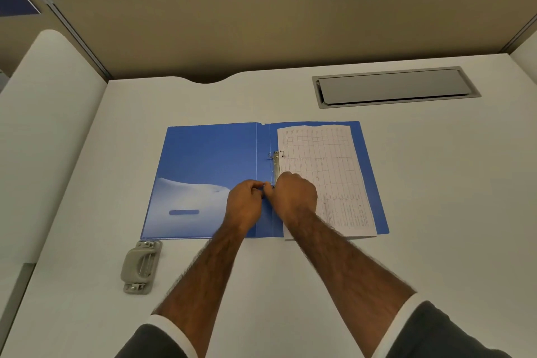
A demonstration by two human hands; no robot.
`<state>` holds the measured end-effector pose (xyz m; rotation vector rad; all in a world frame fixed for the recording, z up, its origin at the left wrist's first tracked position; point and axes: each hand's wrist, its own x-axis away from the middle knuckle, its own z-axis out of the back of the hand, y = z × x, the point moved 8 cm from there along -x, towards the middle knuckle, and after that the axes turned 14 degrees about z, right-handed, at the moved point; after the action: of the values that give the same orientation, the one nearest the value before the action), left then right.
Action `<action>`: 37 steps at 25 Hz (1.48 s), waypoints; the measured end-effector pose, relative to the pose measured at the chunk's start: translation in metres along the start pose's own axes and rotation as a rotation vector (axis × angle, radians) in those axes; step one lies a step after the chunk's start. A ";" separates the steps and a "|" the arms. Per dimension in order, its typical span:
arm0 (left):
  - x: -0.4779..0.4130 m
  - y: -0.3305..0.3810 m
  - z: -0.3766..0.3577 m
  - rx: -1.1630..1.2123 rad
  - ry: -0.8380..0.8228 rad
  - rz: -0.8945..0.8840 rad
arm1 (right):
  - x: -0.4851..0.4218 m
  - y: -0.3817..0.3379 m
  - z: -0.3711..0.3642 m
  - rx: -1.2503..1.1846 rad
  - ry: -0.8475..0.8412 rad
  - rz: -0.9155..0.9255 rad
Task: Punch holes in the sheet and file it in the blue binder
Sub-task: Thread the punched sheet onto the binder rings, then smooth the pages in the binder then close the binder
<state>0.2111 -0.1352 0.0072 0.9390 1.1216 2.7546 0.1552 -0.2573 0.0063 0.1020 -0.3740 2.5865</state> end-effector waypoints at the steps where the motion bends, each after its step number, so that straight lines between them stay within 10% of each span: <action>1: 0.001 0.001 0.000 -0.015 -0.001 -0.004 | 0.000 0.000 0.000 -0.016 -0.004 -0.012; 22: 0.034 0.012 -0.043 -0.141 -0.038 -0.209 | 0.026 0.040 0.021 -0.134 -0.018 -0.065; 28: 0.094 0.034 -0.109 -0.658 0.094 -0.775 | 0.138 0.126 0.024 0.044 0.182 -0.320; 37: 0.082 0.018 -0.143 -0.836 -0.102 -0.585 | 0.159 0.127 -0.013 0.054 0.023 -0.366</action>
<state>0.0698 -0.2193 -0.0183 0.5074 0.1114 2.2707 -0.0465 -0.2809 -0.0140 0.1454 -0.2496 2.2337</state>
